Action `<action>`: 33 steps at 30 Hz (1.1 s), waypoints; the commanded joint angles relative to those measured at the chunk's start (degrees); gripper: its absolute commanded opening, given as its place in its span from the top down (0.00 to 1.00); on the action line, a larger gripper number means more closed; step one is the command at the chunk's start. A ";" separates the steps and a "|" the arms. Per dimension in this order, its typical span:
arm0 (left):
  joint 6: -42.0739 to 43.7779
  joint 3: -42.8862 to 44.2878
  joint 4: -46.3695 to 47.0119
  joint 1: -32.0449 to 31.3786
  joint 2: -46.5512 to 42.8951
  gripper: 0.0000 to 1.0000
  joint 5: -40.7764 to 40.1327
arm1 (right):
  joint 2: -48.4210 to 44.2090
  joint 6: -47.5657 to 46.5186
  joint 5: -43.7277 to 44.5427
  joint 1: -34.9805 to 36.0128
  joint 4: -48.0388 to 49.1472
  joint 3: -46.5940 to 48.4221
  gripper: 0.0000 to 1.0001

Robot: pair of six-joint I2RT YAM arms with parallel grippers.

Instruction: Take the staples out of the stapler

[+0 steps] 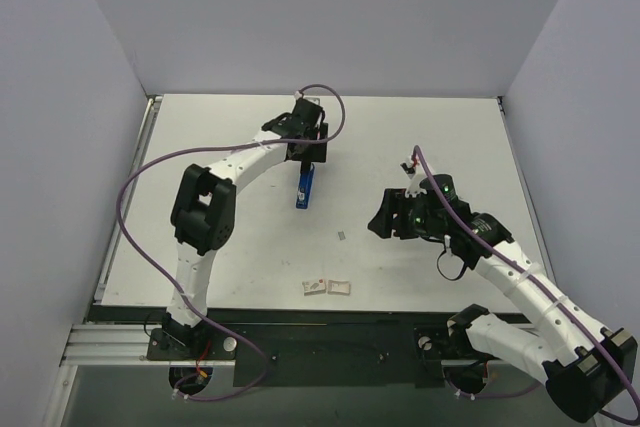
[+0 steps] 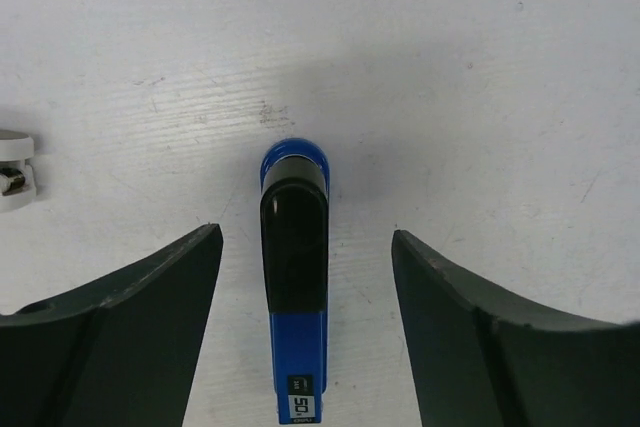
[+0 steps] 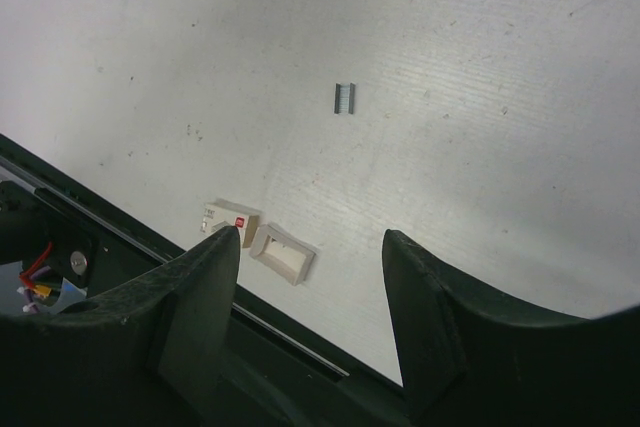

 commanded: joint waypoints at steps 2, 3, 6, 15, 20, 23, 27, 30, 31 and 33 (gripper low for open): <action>0.27 4.02 -0.29 -0.09 -3.42 0.16 -1.31 | -2.23 0.94 0.37 -0.31 0.36 -0.45 0.46; 0.53 4.47 -0.81 0.00 -3.94 0.14 -1.92 | -2.49 1.03 0.37 -0.23 0.45 -0.63 0.46; 0.27 5.09 -1.34 0.34 -6.57 0.14 -2.45 | -2.67 1.20 0.02 -0.14 0.45 -0.63 0.46; -6.75 -0.17 -0.03 6.75 -12.73 0.14 -2.80 | -2.76 1.55 -0.95 0.30 0.45 -0.54 0.46; -15.70 -7.56 3.75 11.24 -16.51 0.16 -2.10 | -2.58 1.55 -0.95 1.18 0.54 -0.63 0.46; -20.02 -12.56 5.07 14.14 -18.09 0.18 -2.36 | -2.32 1.29 -0.95 1.71 0.54 -0.54 0.45; -24.25 -15.12 4.72 16.07 -18.36 0.18 -5.52 | -1.97 1.03 -0.86 2.06 0.45 -0.37 0.46; -28.37 -15.31 2.89 17.39 -17.84 0.18 -7.02 | -1.44 1.03 -0.78 2.32 0.45 -0.28 0.46; -29.34 -15.22 2.61 17.57 -17.31 0.18 -7.37 | -1.26 0.85 -0.86 2.41 0.45 -0.28 0.46; -31.45 -15.13 1.47 18.27 -16.52 0.18 -7.37 | -1.00 0.94 -0.78 2.50 0.54 -0.19 0.46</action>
